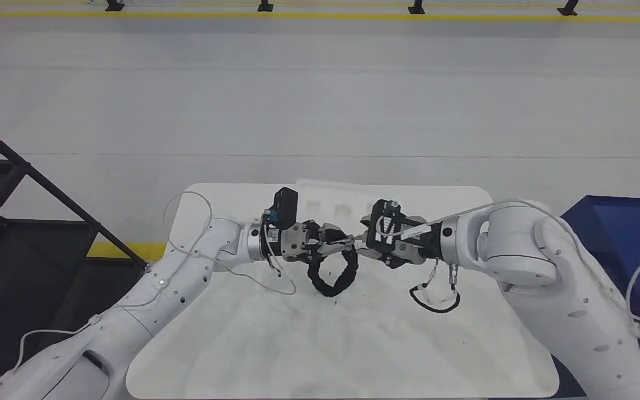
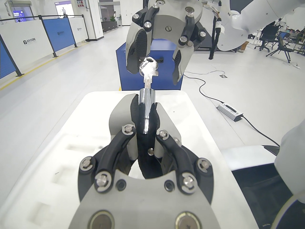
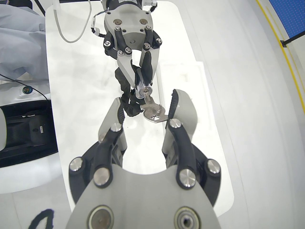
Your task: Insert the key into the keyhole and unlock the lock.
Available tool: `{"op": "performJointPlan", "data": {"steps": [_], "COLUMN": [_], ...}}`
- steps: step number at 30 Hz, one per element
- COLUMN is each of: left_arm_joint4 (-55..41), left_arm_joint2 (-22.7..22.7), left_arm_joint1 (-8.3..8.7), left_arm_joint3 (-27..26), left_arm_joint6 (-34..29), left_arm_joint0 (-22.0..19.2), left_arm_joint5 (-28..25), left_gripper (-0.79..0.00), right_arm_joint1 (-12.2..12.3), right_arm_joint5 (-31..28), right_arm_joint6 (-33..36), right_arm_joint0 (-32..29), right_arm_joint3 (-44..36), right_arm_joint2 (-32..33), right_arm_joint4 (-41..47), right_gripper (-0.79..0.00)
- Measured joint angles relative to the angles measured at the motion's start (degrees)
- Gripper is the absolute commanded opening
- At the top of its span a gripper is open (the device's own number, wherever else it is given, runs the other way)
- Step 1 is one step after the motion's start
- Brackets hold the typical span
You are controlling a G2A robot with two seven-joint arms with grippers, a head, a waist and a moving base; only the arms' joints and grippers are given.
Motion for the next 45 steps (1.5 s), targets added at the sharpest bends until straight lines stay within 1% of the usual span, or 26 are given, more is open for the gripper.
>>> {"op": "performJointPlan", "data": {"steps": [4, 7, 8, 10, 15, 18, 22, 25, 28, 35, 40, 45], "left_arm_joint4": [-0.89, -1.42, -1.53, -1.76, -2.03, -2.09, -1.78, -1.51, -1.15, -0.38, 0.26, 0.72], "left_arm_joint2": [1.13, 1.85, 2.05, 2.51, 3.62, 4.25, 4.81, 5.12, 5.36, 5.50, 5.32, 5.04], "left_arm_joint1": [0.55, 0.93, 1.03, 1.27, 1.65, 1.78, 1.89, 1.88, 1.83, 1.68, 1.56, 1.43], "left_arm_joint3": [-0.34, -0.56, -0.62, -0.78, -1.25, -1.37, -1.37, -1.59, -1.75, -1.82, -1.91, -1.96], "left_arm_joint6": [0.16, 0.47, 0.54, 0.69, 0.98, 1.15, 1.17, 1.21, 1.26, 1.37, 1.35, 1.29], "left_arm_joint0": [-0.61, -0.98, -1.09, -1.34, -1.90, -2.25, -2.78, -3.01, -3.20, -3.51, -3.58, -3.53], "left_arm_joint5": [0.00, 0.00, 0.00, 0.00, 0.01, 0.00, 0.00, 0.00, 0.00, 0.00, 0.00, 0.00], "left_gripper": [-0.785, -0.785, -0.785, -0.785, -0.785, -0.785, -0.785, -0.785, -0.785, -0.785, -0.785, -0.785], "right_arm_joint1": [0.14, 0.24, 0.27, 0.33, 0.42, 0.42, 0.42, 0.45, 0.41, 0.06, -0.23, -0.44], "right_arm_joint5": [0.33, 0.41, 0.44, 0.63, 2.36, 4.74, 10.09, 14.23, 17.14, 23.53, 30.08, 33.93], "right_arm_joint6": [-0.09, -0.28, -0.37, -0.68, -1.09, -1.09, -0.58, 1.38, 2.70, 4.42, 4.75, 5.11], "right_arm_joint0": [0.01, -0.06, -0.08, -0.17, -0.41, -0.68, -1.10, -1.18, -0.99, -0.24, 0.01, 0.10], "right_arm_joint3": [-0.50, -0.66, -0.68, -0.65, -0.36, 0.18, 0.43, 0.41, 0.68, 1.43, 1.58, 1.78], "right_arm_joint2": [-0.08, -0.08, -0.07, -0.03, 0.06, 0.13, 0.83, 1.10, 0.99, -0.08, -0.69, -1.22], "right_arm_joint4": [-0.59, -0.72, -0.73, -0.60, 0.55, 2.91, 7.74, 10.77, 13.21, 17.13, 18.88, 19.84], "right_gripper": [-0.520, -0.566, -0.625, -0.785, -0.785, -0.785, -0.785, -0.785, -0.785, -0.785, -0.785, -0.785]}}
